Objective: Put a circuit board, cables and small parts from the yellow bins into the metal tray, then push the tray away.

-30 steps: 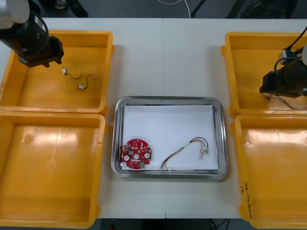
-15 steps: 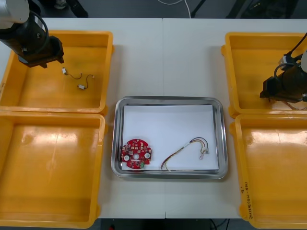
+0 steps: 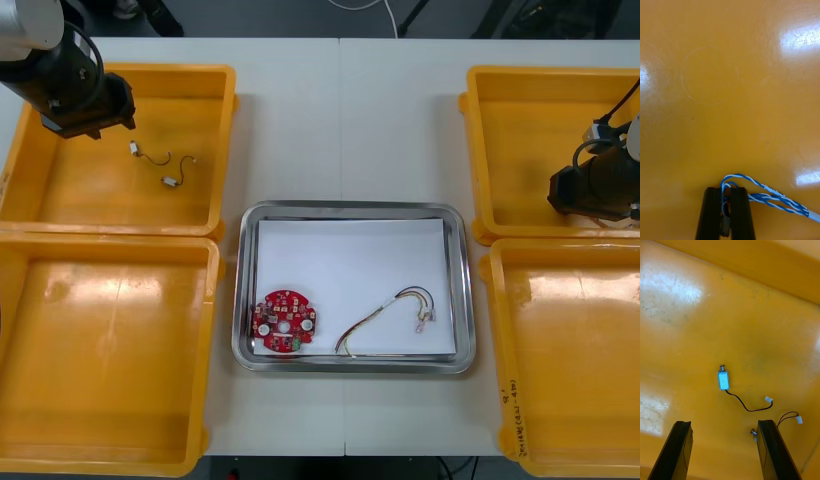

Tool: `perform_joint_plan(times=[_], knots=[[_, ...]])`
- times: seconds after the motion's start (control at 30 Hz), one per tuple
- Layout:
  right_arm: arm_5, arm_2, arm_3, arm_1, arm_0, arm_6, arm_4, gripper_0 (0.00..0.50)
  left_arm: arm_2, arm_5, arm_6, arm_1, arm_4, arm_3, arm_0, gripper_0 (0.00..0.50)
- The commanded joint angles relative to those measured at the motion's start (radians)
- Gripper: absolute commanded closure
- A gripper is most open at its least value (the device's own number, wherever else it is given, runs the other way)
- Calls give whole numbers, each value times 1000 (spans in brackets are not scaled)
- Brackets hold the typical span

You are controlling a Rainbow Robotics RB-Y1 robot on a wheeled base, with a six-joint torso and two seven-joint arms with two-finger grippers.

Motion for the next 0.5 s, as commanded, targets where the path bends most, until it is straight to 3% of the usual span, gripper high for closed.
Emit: perform_joint_plan(times=[0.03, 0.5], knots=[[-17, 6, -9, 2, 8, -16, 3, 500, 19, -45, -101, -28, -18, 15, -60, 0], [-7, 6, -47, -25, 0, -4, -9, 500, 19, -160, -117, -59, -27, 111, -58, 0]])
